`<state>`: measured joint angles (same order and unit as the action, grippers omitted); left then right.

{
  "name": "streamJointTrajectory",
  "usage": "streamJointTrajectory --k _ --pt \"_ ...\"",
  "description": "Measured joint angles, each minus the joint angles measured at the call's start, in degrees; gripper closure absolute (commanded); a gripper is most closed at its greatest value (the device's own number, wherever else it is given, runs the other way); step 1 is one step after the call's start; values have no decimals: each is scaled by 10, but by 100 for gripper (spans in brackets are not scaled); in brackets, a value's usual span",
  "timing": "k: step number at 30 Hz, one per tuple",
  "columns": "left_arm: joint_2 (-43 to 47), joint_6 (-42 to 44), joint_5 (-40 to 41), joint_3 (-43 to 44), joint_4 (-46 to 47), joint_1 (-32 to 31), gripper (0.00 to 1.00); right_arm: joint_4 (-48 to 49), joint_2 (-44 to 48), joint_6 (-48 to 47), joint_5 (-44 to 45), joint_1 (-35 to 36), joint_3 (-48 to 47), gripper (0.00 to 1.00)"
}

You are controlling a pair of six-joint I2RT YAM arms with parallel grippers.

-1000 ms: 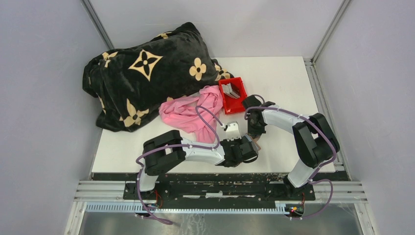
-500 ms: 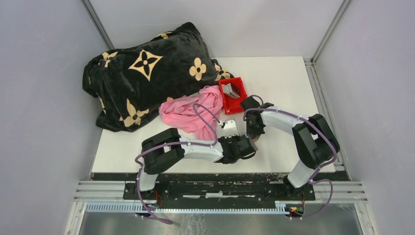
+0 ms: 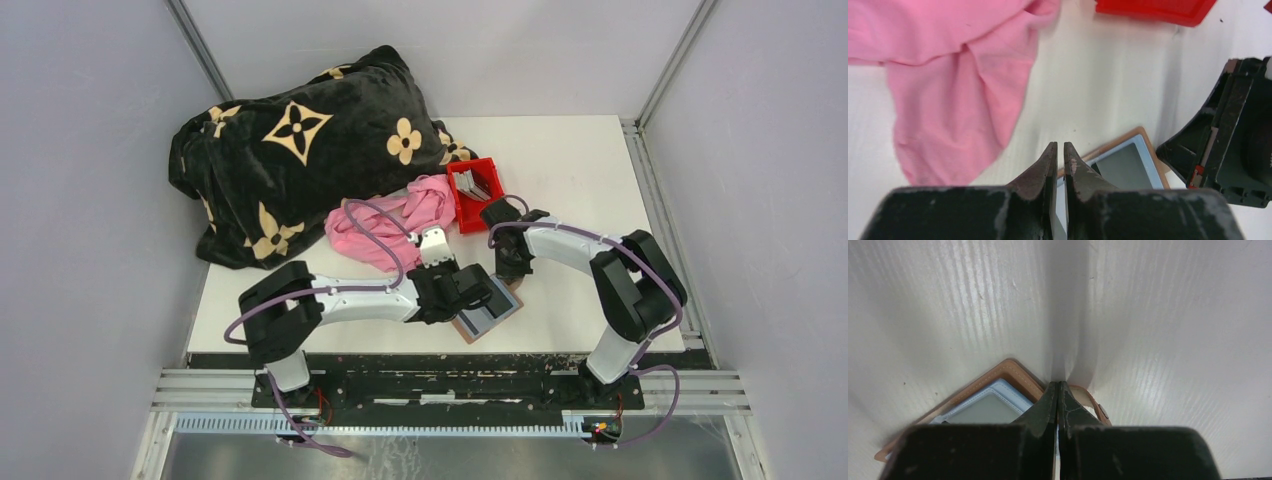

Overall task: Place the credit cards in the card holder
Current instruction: Insert the credit card into the card holder, then move the card holder to the center of the board.

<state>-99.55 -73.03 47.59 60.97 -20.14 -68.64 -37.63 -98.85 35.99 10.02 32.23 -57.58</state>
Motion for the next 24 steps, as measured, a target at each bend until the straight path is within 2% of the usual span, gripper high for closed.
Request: streamJointTrajectory --k 9,14,19,24 --pt "115 -8 -2 -70 -36 0 82 -10 -14 13 0 17 -19 99" --pt "168 -26 -18 -122 -26 -58 82 -10 -12 16 0 19 -20 99" --pt "158 -50 -39 -135 -23 -129 82 -10 -11 17 -1 19 -20 99" --pt "124 -67 -49 -135 -18 -143 81 -6 -8 17 0 22 -18 99"
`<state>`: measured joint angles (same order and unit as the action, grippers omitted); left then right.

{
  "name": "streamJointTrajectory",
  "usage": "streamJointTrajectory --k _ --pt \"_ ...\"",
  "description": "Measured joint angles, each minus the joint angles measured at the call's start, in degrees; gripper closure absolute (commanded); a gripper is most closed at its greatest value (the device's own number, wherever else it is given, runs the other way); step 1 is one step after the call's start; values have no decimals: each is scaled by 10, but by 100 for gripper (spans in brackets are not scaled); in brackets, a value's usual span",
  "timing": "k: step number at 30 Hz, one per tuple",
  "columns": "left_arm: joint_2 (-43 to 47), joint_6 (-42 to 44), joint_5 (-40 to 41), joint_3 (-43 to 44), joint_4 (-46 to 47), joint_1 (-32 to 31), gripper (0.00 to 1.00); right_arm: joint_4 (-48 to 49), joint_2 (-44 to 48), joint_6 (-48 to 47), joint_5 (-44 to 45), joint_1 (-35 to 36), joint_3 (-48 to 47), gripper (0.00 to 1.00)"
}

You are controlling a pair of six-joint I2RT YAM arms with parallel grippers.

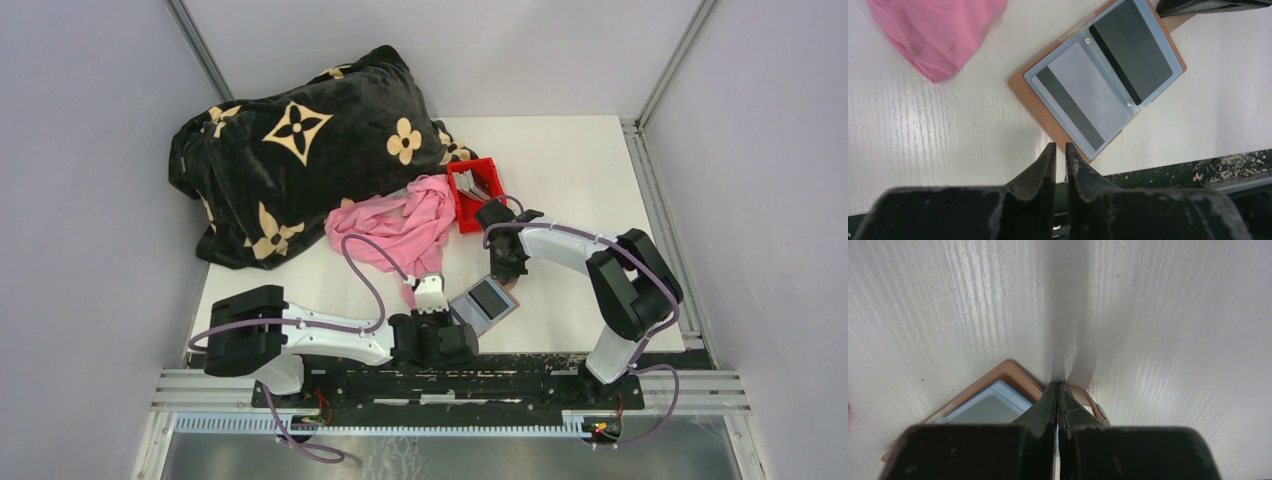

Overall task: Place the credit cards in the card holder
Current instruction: Move the card holder to the center of the board.

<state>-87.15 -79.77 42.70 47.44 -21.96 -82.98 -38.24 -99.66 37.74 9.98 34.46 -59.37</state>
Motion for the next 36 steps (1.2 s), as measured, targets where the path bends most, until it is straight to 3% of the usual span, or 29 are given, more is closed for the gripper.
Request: streamJointTrajectory --k 16,36 --pt "-63 8 -74 -17 126 8 78 5 3 -1 1 2 4 99" --pt "-83 -25 -118 -3 112 50 79 -31 -31 -7 -1 3 -33 99"
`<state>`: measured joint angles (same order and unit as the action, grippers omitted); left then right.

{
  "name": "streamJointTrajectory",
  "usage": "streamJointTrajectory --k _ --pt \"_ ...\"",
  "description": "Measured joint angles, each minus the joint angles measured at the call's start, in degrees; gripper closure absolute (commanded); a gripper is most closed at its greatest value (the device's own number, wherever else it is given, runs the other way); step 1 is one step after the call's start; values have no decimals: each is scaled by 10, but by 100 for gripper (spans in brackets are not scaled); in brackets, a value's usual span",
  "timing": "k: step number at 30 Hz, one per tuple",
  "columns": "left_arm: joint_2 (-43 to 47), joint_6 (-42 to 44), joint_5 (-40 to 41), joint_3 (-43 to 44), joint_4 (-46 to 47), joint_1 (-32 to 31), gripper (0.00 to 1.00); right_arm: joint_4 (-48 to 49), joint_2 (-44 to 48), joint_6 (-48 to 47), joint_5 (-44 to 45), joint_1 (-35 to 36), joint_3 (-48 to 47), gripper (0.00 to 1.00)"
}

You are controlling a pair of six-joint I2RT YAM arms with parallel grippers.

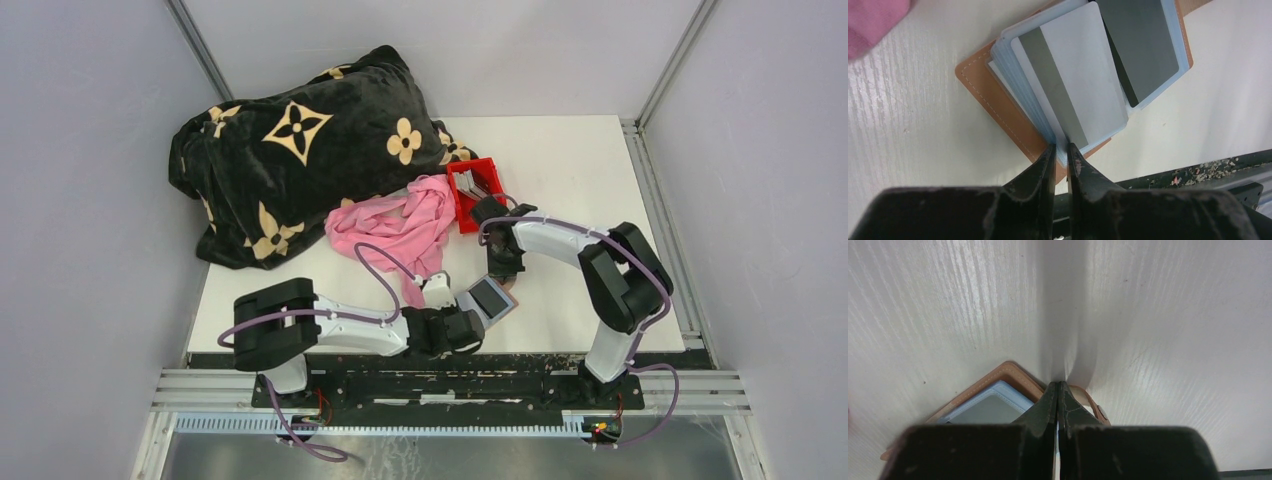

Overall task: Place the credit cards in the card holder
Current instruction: Move the card holder to the center of the board.

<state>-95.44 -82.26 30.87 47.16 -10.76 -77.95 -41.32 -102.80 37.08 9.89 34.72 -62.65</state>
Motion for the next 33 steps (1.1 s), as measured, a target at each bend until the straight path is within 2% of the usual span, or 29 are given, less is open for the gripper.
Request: streamJointTrajectory --k 20,28,33 --pt "31 -37 -26 -25 -24 78 83 -80 -91 0 -19 5 -128 99" --pt "41 -9 -30 -30 -32 150 83 -88 -134 0 -26 5 -194 99" --pt "41 17 -30 -28 -33 172 83 -59 -148 2 -31 6 -219 98"
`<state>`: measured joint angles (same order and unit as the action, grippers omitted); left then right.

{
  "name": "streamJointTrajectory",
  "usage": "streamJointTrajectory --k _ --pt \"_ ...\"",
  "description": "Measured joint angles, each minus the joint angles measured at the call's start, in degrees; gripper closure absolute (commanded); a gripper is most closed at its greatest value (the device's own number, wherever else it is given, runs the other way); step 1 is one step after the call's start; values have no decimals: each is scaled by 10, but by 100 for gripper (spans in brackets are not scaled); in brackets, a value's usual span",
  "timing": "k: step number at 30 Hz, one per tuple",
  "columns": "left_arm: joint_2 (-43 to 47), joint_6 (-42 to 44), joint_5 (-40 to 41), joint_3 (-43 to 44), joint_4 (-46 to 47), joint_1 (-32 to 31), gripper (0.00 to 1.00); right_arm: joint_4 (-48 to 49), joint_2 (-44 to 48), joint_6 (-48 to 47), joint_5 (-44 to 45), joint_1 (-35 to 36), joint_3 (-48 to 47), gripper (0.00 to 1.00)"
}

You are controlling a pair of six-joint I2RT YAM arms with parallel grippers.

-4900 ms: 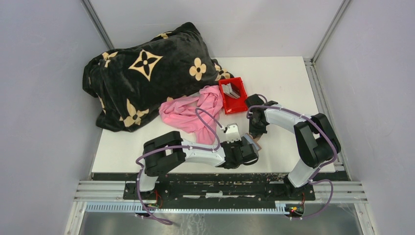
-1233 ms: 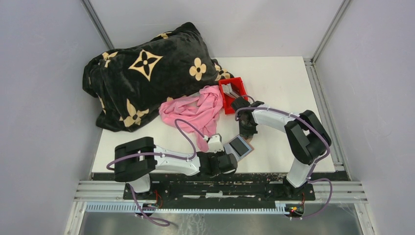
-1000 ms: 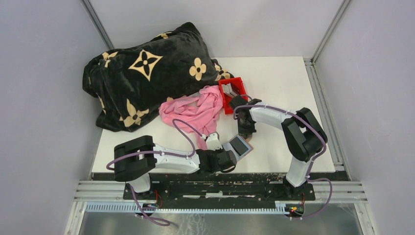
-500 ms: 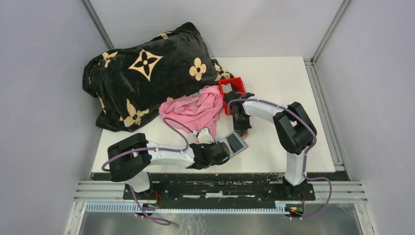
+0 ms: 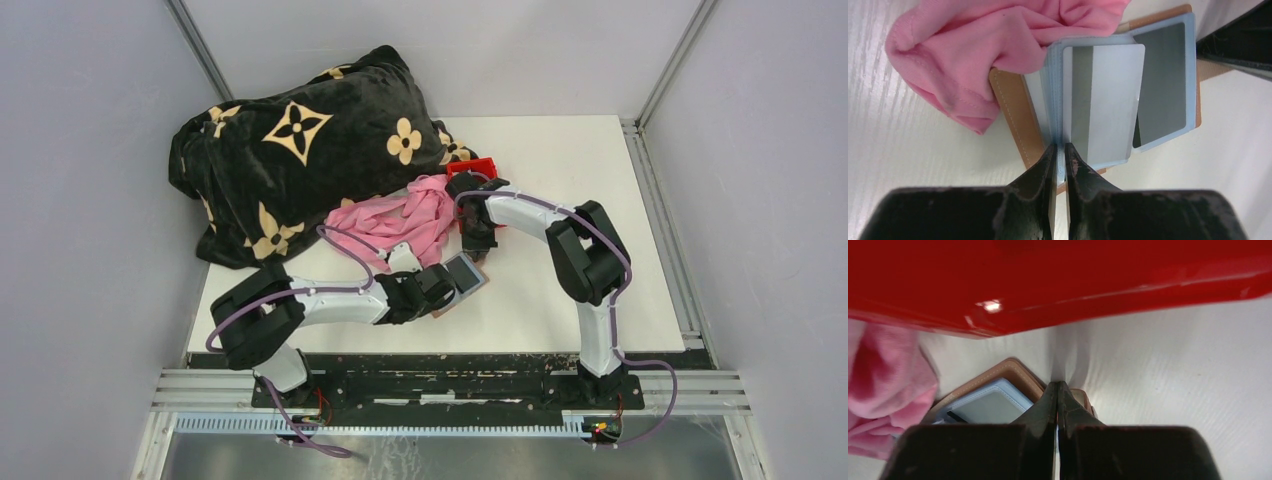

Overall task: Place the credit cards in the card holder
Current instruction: Move the card holder to the center of the board.

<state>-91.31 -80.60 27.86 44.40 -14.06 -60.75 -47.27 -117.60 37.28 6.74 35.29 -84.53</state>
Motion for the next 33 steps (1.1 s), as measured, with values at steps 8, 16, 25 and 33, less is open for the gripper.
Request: streamJointTrajectory --k 8,16,25,33 --pt "42 25 23 2 -59 -2 78 47 10 0 -6 14 11 79" --pt "111 41 64 35 -112 -14 75 48 40 -5 0 21 24 65" --pt "142 54 87 46 -159 -17 67 36 85 -17 30 21 17 47" --pt "157 75 87 46 -175 3 45 22 88 -75 60 17 -98 39"
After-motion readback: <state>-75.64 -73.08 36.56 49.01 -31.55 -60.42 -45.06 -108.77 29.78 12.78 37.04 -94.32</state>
